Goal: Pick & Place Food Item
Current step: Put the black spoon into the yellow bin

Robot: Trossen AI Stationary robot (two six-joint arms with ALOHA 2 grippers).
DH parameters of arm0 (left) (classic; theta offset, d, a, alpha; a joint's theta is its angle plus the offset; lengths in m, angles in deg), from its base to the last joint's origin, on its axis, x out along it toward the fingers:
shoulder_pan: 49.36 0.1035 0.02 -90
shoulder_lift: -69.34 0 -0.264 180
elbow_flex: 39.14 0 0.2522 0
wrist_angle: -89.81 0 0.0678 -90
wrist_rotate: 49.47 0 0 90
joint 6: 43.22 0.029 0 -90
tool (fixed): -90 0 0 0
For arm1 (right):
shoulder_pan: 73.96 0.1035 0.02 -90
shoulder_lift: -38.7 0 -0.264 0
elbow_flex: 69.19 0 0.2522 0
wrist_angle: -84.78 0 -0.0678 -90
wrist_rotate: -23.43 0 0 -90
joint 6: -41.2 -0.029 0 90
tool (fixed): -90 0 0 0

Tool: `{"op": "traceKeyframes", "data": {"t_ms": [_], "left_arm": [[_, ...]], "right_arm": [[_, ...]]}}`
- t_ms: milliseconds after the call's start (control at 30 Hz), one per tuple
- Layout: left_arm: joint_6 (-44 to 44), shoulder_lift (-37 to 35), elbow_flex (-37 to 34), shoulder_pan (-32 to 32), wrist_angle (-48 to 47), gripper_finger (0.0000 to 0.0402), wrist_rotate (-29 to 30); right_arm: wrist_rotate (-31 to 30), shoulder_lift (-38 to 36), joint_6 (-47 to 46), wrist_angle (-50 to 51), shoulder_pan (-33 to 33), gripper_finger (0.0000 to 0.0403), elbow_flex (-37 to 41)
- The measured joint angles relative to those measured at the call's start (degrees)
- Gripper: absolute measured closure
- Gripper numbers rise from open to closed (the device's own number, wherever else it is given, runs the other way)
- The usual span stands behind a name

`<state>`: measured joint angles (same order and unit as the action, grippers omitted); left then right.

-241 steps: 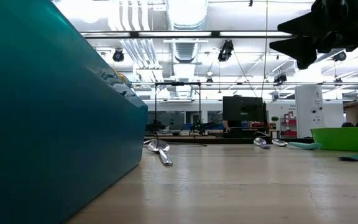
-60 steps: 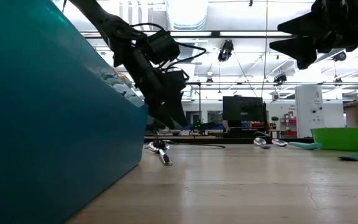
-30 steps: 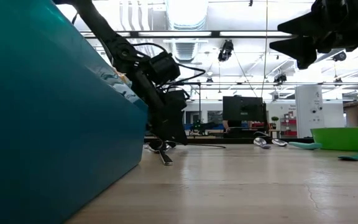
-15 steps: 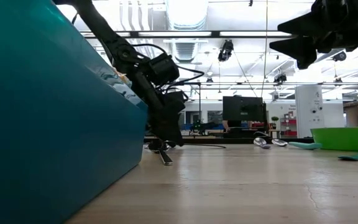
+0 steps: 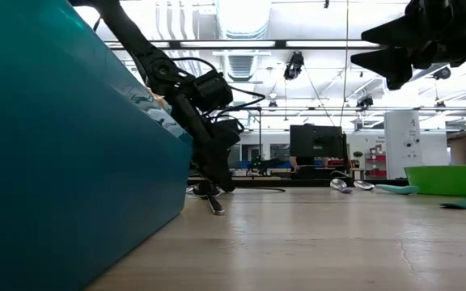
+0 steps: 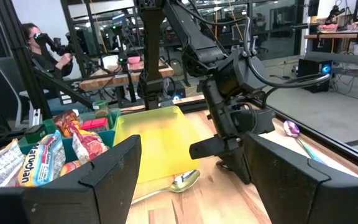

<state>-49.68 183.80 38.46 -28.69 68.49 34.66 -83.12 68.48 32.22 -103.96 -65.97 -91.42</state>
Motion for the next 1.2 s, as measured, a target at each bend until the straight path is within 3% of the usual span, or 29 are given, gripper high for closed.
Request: {"op": "traceKeyframes", "data": {"t_ms": [233, 700, 1200], "left_arm": [[-0.24, 0.02, 0.0, -0.04, -0.02, 0.0393, -1.0], [-0.41, -0.55, -0.04, -0.11, -0.22, 0.0393, -1.47], [-1.04, -8.68, 0.91, -1.25, -1.63, 0.0394, -1.88]], "right_arm": [[0.0, 0.0, 0.0, 0.0, -0.02, 0.0122, 0.0], [-0.01, 0.0, 0.0, 0.0, -0.02, 0.0122, 0.0], [-0.02, 0.0, 0.0, -0.02, -0.02, 0.0122, 0.02]]}}
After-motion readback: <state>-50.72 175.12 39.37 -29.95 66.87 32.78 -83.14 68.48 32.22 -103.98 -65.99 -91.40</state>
